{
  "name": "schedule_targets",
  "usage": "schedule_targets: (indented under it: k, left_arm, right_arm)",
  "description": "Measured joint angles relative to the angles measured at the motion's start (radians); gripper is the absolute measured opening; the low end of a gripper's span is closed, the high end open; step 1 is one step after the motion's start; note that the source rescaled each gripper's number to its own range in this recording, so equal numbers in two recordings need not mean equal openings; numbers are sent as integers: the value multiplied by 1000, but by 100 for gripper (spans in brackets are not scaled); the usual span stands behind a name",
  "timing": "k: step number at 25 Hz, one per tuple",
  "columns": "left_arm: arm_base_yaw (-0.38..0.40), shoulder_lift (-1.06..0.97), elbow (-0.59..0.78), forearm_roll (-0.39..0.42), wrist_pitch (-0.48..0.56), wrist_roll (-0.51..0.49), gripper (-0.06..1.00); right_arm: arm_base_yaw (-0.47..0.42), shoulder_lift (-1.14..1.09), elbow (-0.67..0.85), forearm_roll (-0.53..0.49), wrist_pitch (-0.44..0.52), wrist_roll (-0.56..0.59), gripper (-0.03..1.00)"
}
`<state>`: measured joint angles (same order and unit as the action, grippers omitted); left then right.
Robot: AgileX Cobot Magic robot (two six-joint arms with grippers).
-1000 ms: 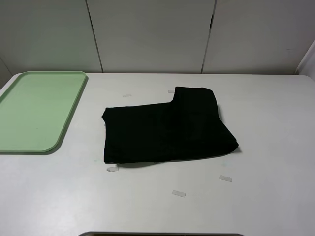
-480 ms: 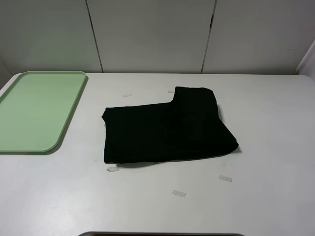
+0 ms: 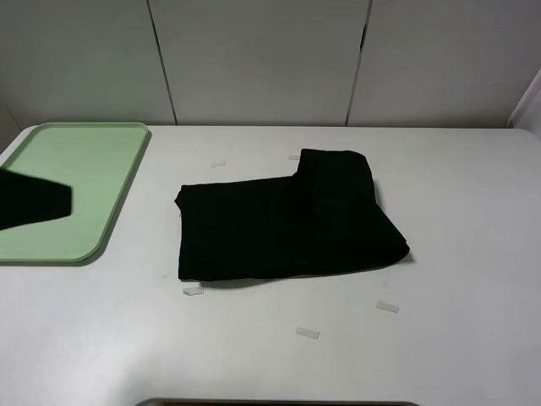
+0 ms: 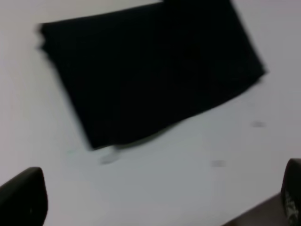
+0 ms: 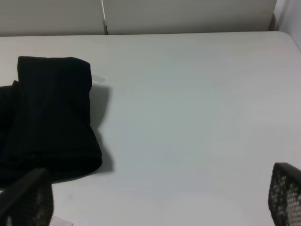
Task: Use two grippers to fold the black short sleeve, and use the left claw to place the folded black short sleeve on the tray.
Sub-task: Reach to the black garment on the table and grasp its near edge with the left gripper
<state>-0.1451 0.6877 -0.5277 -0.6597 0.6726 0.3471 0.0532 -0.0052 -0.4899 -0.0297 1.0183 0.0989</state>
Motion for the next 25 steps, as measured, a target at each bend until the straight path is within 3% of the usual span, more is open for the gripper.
schedule_targets:
  k: [4, 9, 18, 25]
  left_arm:
    - [0, 228, -1, -272, -82, 238, 100]
    - [0, 479, -1, -544, -121, 496, 100]
    - [0, 837, -15, -783, -213, 761, 100]
    - [0, 1014, -58, -885, -237, 857, 100]
  right_arm:
    - [0, 0, 0, 0, 0, 0, 100]
    - [0, 0, 0, 0, 0, 0, 100]
    - [0, 0, 0, 0, 0, -1, 100]
    - [0, 0, 0, 0, 0, -1, 100]
